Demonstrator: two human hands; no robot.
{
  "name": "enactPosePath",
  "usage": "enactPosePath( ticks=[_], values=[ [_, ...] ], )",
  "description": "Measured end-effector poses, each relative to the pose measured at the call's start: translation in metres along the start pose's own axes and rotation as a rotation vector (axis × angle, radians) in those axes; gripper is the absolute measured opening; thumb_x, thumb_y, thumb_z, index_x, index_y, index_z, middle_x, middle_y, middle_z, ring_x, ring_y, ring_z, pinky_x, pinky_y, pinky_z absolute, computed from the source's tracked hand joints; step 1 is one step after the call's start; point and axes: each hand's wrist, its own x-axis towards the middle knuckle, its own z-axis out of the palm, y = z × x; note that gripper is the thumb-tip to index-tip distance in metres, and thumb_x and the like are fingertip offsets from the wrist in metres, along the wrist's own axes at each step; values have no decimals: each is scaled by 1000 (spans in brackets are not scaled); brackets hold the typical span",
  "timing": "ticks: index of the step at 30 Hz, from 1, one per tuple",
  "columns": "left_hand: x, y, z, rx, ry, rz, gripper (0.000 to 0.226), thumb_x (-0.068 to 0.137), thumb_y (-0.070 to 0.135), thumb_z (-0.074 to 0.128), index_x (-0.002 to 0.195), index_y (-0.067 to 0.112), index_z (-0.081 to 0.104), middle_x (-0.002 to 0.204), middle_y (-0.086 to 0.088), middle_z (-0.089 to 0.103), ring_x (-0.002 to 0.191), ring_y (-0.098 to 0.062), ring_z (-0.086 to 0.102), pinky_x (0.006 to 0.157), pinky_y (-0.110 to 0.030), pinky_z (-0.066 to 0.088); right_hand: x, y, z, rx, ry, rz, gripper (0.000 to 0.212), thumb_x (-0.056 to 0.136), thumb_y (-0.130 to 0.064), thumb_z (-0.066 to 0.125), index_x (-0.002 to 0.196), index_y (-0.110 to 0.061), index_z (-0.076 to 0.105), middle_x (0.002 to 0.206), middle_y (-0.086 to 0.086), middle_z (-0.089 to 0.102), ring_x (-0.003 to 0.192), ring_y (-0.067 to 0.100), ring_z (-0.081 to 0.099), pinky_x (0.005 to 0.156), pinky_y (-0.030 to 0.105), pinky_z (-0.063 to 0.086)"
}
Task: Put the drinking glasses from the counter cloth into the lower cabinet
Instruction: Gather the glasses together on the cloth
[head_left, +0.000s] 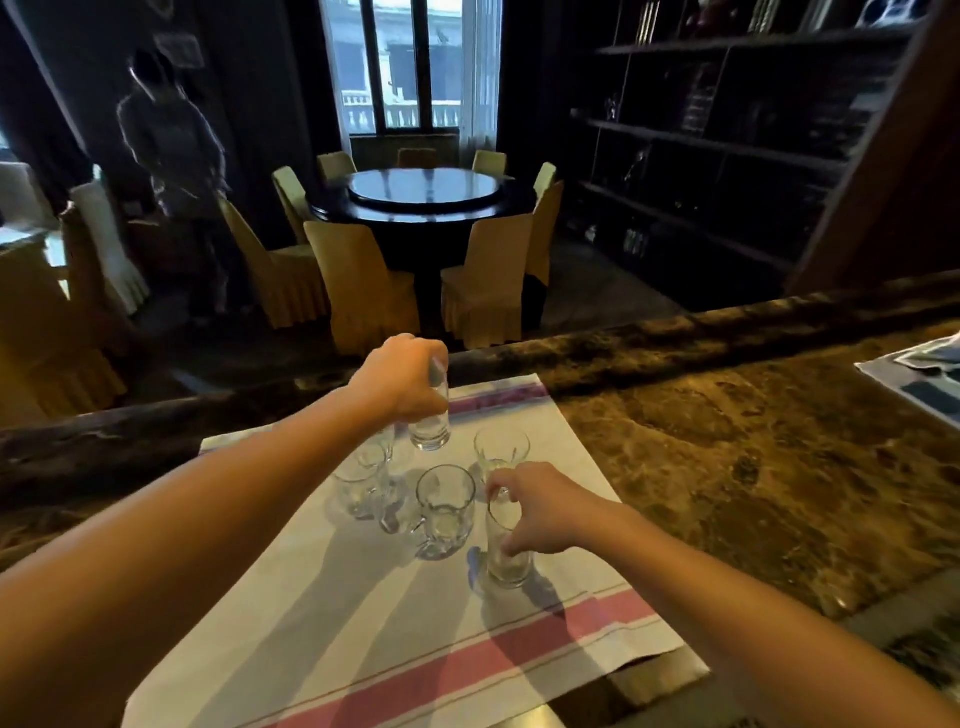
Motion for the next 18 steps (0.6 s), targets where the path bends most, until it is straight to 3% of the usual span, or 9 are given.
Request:
enactPosePath(
  ticks=[8,12,15,18],
  values=[
    [-55,11,-26,-4,-70,50,43,69,32,85,106,26,64,101,5,62,92,-15,60,76,-29,54,-2,-7,-19,-46,21,28,55,72,-30,83,121,-26,57,118,1,59,99,17,54,79,26,51],
    [-78,12,-20,62,-177,78,49,69,41,84,112,28,63,99,9,55,93,-14,57,78,-28,52,-9,-14,-33,-19,39,40,57,74,-26,83,124,-28,56,113,0,59,88,17,61,65,22,58],
    [-95,7,-5,44,-224,86,49,69,42,84,112,31,63,100,10,52,94,-12,55,73,-23,48,-12,-20,-35,-11,65,31,56,73,-25,84,121,-30,57,110,0,59,81,16,60,52,15,53],
    [-109,2,16,39,-249,82,52,69,42,84,114,30,62,103,9,56,95,-13,58,71,-21,49,-17,-29,-31,-20,70,12,56,73,-24,84,122,-28,57,112,0,58,85,16,59,56,18,54]
  ],
)
